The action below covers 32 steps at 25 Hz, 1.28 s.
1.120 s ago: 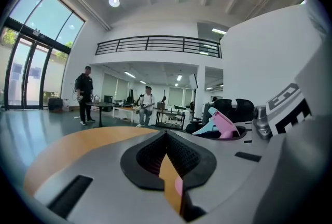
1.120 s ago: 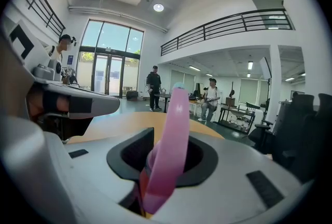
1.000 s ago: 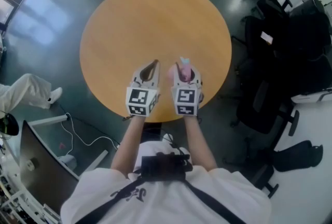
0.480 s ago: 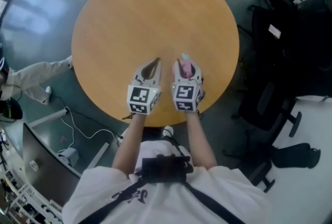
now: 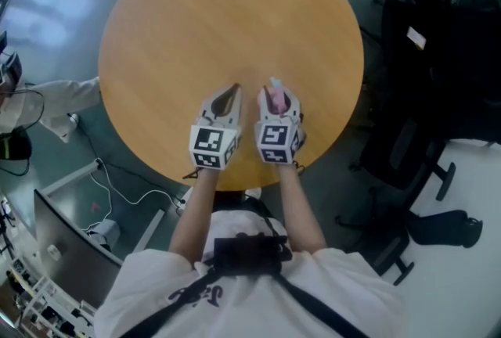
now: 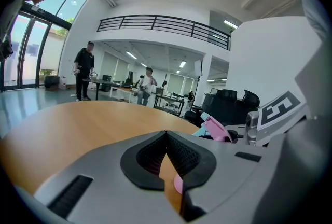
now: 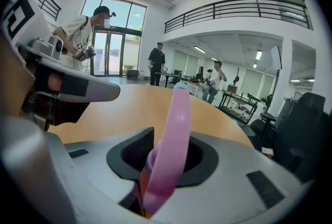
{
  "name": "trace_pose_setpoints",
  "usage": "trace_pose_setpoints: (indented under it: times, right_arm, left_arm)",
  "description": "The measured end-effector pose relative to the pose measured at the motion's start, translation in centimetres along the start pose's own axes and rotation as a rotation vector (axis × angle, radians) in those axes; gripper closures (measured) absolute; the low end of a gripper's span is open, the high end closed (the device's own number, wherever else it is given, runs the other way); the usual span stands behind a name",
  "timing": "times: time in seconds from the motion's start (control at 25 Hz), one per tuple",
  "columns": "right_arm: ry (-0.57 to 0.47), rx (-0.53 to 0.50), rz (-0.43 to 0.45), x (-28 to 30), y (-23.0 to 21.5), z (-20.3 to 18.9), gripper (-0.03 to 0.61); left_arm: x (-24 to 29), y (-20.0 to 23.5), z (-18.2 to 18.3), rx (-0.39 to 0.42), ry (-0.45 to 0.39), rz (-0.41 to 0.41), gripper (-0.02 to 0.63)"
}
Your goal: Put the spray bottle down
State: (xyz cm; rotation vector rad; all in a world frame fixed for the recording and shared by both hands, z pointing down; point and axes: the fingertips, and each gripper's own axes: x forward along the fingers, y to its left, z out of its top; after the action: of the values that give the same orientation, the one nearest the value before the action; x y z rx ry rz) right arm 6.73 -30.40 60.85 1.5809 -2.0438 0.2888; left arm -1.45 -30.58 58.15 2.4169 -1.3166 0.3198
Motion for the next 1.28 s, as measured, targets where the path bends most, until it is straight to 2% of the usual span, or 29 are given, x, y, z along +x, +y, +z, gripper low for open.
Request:
trace_pose_setpoints:
  times: [0.28, 0.36, 0.6, 1.0, 1.28]
  right_arm:
    - [-0.016, 0.008, 0.004, 0.3, 0.1, -0.1, 0.441]
    - [-0.032, 0.025, 0.018, 0.4, 0.2, 0.0, 0.407]
    - [-0.082, 0.039, 0.011, -0.3, -0.2, 0.9, 0.379]
    - [-0.111, 0.062, -0.060, -4.0, -2.1, 0.5, 0.344]
    - [-0.179, 0.051, -0.057, -7.6, -2.1, 1.7, 0.344]
  left_arm:
    - [-0.2, 0.0, 0.0, -0.008, -0.003, 0.002, 0.601]
    - [-0.4, 0.1, -0.3, -0.007, 0.000, 0.002, 0.601]
    - [-1.5, 0.3, 0.4, -0.008, -0.025, 0.014, 0.601]
    - [-4.4, -1.3, 1.5, 0.000, -0.082, 0.024, 0.601]
    - [-6.6, -3.6, 2.2, 0.018, -0.124, 0.028, 0.601]
